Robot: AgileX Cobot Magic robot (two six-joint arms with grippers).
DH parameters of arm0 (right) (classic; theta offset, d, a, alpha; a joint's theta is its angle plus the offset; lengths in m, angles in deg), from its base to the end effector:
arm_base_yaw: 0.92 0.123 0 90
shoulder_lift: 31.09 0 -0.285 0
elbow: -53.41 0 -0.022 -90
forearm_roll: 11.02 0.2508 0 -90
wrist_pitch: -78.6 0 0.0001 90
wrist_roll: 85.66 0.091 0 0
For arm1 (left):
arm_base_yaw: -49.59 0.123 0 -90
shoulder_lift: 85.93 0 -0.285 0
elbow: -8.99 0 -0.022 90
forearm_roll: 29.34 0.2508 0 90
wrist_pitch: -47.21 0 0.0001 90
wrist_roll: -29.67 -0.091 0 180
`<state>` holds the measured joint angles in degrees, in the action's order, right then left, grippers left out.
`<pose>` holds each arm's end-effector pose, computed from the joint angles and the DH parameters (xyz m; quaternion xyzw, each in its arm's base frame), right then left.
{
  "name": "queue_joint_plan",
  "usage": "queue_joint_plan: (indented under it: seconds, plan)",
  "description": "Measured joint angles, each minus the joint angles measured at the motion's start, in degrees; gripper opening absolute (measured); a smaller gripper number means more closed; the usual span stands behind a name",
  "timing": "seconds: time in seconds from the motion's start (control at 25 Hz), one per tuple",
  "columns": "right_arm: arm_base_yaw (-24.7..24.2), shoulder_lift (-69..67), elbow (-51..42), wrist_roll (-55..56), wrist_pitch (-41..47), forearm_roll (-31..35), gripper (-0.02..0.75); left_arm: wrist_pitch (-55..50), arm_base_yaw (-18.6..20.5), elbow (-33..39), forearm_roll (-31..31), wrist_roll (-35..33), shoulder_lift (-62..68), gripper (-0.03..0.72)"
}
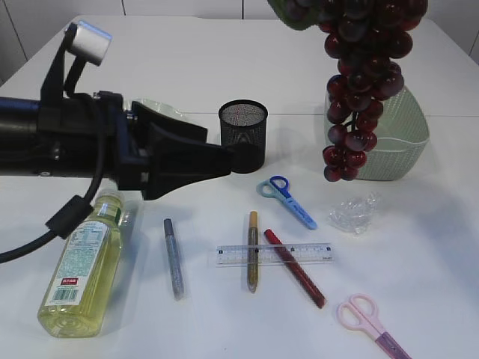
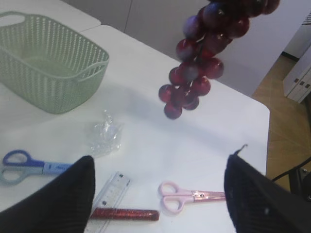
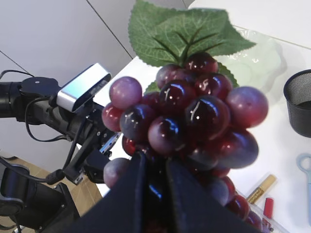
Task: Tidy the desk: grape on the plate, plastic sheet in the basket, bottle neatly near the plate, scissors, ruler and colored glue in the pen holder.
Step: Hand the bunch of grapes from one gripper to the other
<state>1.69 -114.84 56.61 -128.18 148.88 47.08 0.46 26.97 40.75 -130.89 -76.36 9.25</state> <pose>0.2468 0.0841 0.4295 -0.2845 0.7979 0.3795 0.3720 0.2493 -0.1743 0.2469 0.3529 0.7232 -0.4193 0.4202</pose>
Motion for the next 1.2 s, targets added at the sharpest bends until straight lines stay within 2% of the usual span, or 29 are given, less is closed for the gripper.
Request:
queue_joint_plan:
  seconds: [0.48, 0.84, 1.2]
  plan:
    - [0.00, 0.00, 0.00, -0.05, -0.73, 5.02, 0.081, 4.25, -9.32, -11.21, -0.10, -2.33, 1.67, 0.616]
    - [0.00, 0.00, 0.00, -0.19, -0.90, 6.18, 0.081, 5.26, -10.95, -15.97, -0.10, -2.74, 4.61, 0.613]
    - [0.00, 0.00, 0.00, -0.77, -1.03, 6.22, 0.081, 5.61, -14.22, -20.66, -0.10, -2.78, 7.33, 0.609]
